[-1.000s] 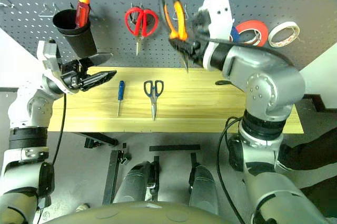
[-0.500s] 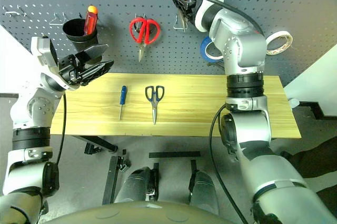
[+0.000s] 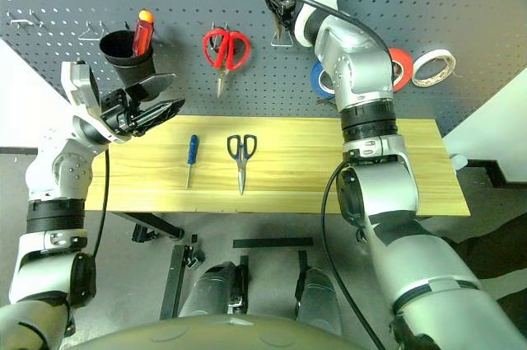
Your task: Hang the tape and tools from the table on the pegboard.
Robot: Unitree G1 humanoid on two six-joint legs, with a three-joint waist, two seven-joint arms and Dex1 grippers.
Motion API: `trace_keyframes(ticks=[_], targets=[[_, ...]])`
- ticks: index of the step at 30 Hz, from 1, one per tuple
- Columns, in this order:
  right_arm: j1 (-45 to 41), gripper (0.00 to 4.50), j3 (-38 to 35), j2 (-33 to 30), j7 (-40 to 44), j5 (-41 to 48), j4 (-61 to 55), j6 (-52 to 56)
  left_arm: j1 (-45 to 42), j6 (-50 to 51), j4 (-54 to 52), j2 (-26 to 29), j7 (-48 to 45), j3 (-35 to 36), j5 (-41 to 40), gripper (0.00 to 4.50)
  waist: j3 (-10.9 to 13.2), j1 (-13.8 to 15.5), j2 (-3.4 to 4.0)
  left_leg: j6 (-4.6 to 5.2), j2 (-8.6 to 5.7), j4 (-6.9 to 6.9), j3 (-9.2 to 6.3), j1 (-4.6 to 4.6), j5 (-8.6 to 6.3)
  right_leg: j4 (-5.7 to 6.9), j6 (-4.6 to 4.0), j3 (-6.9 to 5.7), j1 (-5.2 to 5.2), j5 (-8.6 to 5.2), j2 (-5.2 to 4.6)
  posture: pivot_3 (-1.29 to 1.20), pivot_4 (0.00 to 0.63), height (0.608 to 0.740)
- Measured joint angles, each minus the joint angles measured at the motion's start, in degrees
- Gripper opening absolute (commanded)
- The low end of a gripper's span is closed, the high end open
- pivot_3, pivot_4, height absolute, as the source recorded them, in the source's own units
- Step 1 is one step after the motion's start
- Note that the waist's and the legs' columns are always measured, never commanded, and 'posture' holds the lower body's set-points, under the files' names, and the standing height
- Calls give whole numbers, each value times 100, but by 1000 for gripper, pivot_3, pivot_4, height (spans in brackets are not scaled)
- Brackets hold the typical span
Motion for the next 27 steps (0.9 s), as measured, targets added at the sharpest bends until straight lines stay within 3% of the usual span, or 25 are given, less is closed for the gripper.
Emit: trace_keyframes(ticks=[21,27], targets=[[195,2084,55,0,-207,-292,505,-489,-55,-157,247,-41,-63,-176,170,3479,-3,-15,-1,0,0,2,-2,8,0,1,0,1,10,0,0,210,107,711],[589,4073,90,27,-211,-283,122,-168,-80,-328,488,-52,-105,-255,316,3479,-2,-31,0,0,0,2,-2,6,0,1,0,0,7,0,0,202,102,711]])
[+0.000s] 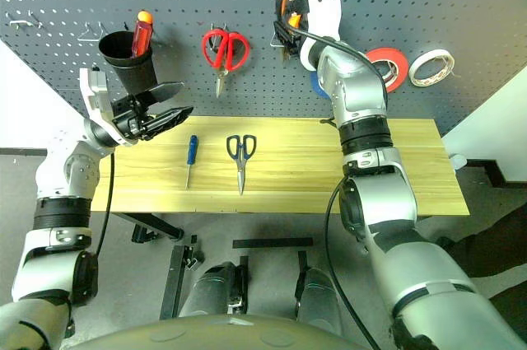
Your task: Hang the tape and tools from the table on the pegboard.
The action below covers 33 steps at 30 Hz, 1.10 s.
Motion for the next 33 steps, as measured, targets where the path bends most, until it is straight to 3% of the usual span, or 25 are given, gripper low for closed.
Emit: trace_keyframes(ticks=[1,2,9,17,21,26,33], targets=[[5,4463,3,2,-6,0,-53,43,-3,0,0,-18,-12,-1,-1,3479,0,-6,0,0,0,0,0,0,0,0,0,0,0,0,0,200,101,711],[8,4489,3,1,-6,3,-144,92,-5,-1,0,-30,-19,-3,-1,3479,0,-10,0,0,0,0,0,0,0,0,0,0,0,0,0,200,101,711],[131,4489,-40,-280,78,179,-1468,762,-141,-32,113,-48,-57,-11,7,3479,0,-38,0,0,0,0,-2,-1,0,0,0,0,1,0,-1,193,96,711],[966,4489,-453,-1295,590,1115,-4010,2541,-157,-70,274,-26,15,-74,207,3479,-9,-31,-2,1,0,2,-3,1,0,0,0,0,4,0,-1,174,113,711],[2695,4489,-553,-2133,1454,1894,-5213,3294,-42,-154,296,-49,597,-306,752,3479,-23,51,-7,5,-2,2,-13,8,-3,-10,0,-3,23,0,-1,163,124,711],[4502,4489,-550,-2442,2336,2313,-5745,3117,147,-138,288,-268,1488,-626,1365,3479,-23,44,-7,10,-3,22,-16,13,-6,-9,0,-2,35,0,-2,157,141,711],[5235,4489,-535,-2669,3222,2346,-5567,2184,320,356,67,-648,2965,-937,2108,3479,-21,36,-9,22,-1,24,-18,56,-13,-10,0,1,75,0,-4,152,193,711]])
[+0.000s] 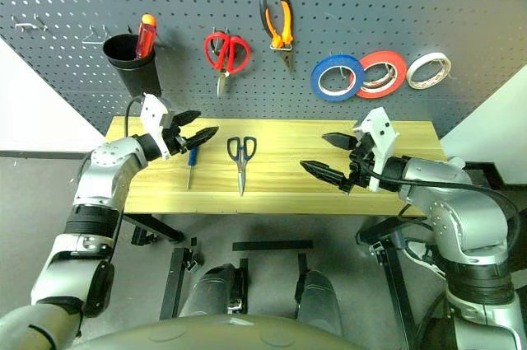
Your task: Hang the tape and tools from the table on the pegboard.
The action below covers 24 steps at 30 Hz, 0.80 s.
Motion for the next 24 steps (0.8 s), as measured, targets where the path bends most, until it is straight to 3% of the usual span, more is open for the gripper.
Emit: trace_keyframes(ticks=[6,14,24], targets=[[39,4489,103,-142,404,-180,853,-538,315,1248,-750,-676,1489,-277,498,3479,18,5,-4,16,-1,12,-2,2,-9,-1,0,2,8,0,-4,148,236,711],[-19,4489,334,-135,661,-696,1582,-1688,651,2511,-1298,-1286,2720,-597,970,3479,165,-5,4,16,4,10,-14,26,-10,2,-2,13,12,-2,-6,113,291,711],[-148,4489,296,-229,660,-788,1700,-1926,571,2757,-1231,-1763,3346,-808,1208,3479,473,-13,4,24,11,14,-13,26,-15,0,-2,16,9,-2,-27,66,360,711]])
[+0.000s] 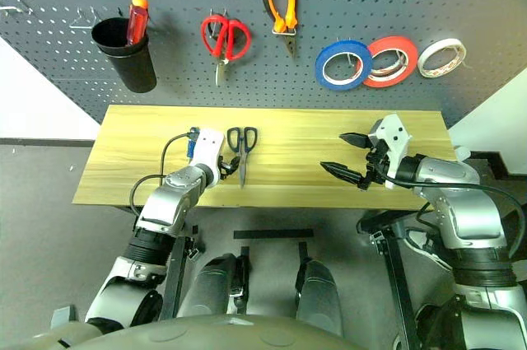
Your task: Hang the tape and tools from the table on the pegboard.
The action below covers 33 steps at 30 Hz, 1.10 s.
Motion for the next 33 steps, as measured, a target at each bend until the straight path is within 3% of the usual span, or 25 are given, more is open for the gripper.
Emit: trace_keyframes(ticks=[20,33], targets=[[21,4489,-114,-382,120,-20,67,-36,-406,982,148,-1072,1354,-62,472,3479,435,-4,6,31,-17,0,24,-3,-18,-2,2,-4,-11,1,-48,32,413,711],[-236,4489,-18,-435,479,-21,300,-28,-605,776,457,-1313,1764,-114,592,3479,548,3,6,32,-16,-3,26,-6,-20,-8,3,-7,-14,1,-56,41,406,711]])
